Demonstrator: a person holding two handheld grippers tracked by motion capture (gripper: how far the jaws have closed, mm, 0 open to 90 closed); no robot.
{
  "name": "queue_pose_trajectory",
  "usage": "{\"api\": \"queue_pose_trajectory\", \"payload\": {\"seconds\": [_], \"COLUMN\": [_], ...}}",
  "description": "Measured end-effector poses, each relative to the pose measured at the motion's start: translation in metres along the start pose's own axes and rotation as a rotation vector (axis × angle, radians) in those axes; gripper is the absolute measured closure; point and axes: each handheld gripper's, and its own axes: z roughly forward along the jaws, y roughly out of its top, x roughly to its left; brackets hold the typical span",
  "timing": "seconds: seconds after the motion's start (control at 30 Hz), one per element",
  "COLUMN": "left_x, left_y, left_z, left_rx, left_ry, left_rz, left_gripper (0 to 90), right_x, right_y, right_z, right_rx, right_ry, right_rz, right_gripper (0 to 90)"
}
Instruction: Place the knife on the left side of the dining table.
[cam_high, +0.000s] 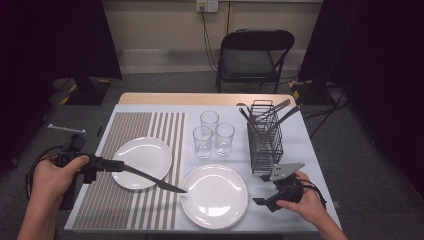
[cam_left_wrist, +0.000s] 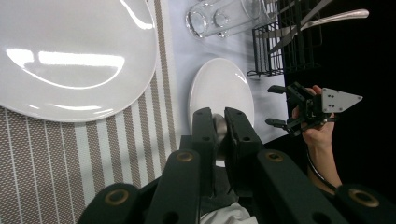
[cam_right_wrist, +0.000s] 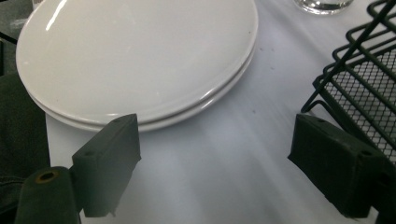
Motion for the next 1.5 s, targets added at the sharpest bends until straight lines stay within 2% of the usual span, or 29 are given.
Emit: {"api": "queue_pose_trajectory", "payload": {"seconds": [0.53, 0.77, 0.87, 0.93, 1.17, 1.5], "left_x": [0.015, 0.019, 0.021, 0.022, 0.029, 0.043], "left_y": [-0.008, -0.012, -0.014, -0.015, -0.021, -0.028], "left_z": [-0.008, -0.012, -0.016, -0.02, -0.025, -0.022], "left_rx": [-0.012, -0.016, -0.021, -0.018, -0.024, -0.029], "left_ry": [0.007, -0.007, -0.028, -0.017, -0.002, 0.021], "left_rz": [-0.022, -0.031, -0.036, -0.023, -0.042, -0.069], "left_gripper": [83.9, 83.9, 83.9, 83.9, 83.9, 83.8], "right_x": [0.005, 0.007, 0.008, 0.008, 0.01, 0.013], "right_y": [0.019, 0.025, 0.027, 0.028, 0.032, 0.04], "right_z": [0.004, 0.005, 0.005, 0.005, 0.007, 0.014], "right_rx": [-0.024, -0.029, -0.031, -0.03, -0.031, -0.023], "right_ry": [0.015, 0.021, 0.02, 0.02, 0.028, 0.04], "right_rz": [-0.029, -0.036, -0.043, -0.045, -0.053, -0.069], "right_gripper": [15.5, 15.6, 15.6, 15.6, 15.7, 15.8]}}
